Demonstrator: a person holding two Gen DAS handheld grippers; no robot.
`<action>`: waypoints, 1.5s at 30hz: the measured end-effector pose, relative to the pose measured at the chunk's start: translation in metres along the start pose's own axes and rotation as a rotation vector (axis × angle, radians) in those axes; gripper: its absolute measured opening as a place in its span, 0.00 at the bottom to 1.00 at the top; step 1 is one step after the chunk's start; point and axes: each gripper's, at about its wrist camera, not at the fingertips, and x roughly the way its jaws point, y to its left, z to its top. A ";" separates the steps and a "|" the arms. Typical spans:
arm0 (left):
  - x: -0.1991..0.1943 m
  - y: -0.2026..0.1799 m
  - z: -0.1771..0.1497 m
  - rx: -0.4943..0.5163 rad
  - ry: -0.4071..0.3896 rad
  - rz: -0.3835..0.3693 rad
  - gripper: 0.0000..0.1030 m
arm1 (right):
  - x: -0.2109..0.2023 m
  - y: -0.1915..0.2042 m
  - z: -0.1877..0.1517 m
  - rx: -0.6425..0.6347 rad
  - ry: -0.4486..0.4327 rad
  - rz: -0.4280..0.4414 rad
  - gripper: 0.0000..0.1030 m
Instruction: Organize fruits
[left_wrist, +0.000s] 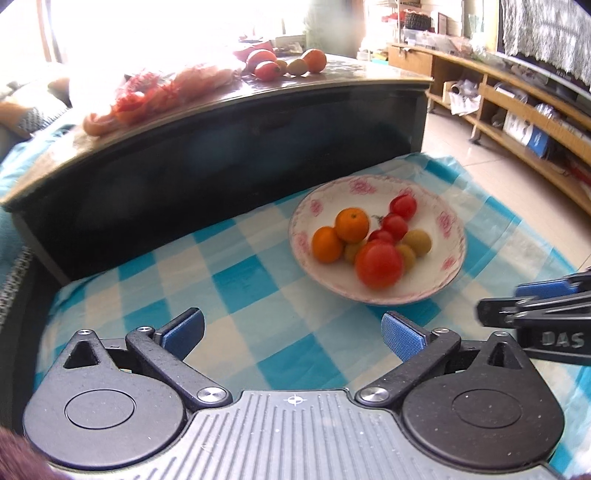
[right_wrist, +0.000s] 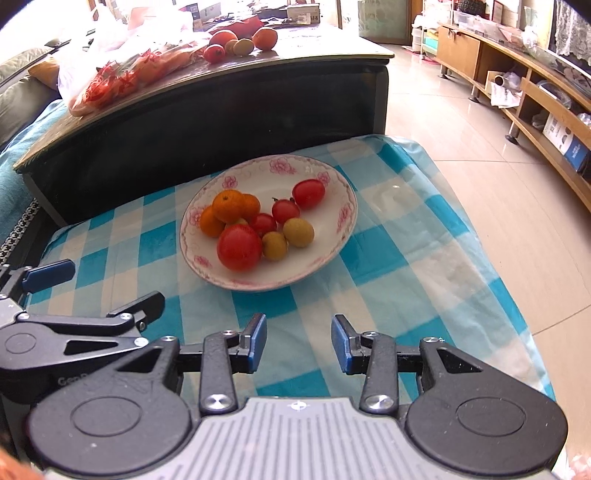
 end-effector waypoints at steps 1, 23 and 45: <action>-0.001 -0.002 -0.002 0.010 0.008 0.018 1.00 | -0.002 0.000 -0.004 0.002 0.000 0.002 0.41; -0.025 -0.006 -0.041 -0.063 0.050 -0.044 1.00 | -0.031 0.008 -0.050 0.016 0.016 0.023 0.42; -0.041 0.002 -0.057 -0.101 0.046 -0.066 1.00 | -0.040 0.014 -0.064 0.007 0.014 0.034 0.43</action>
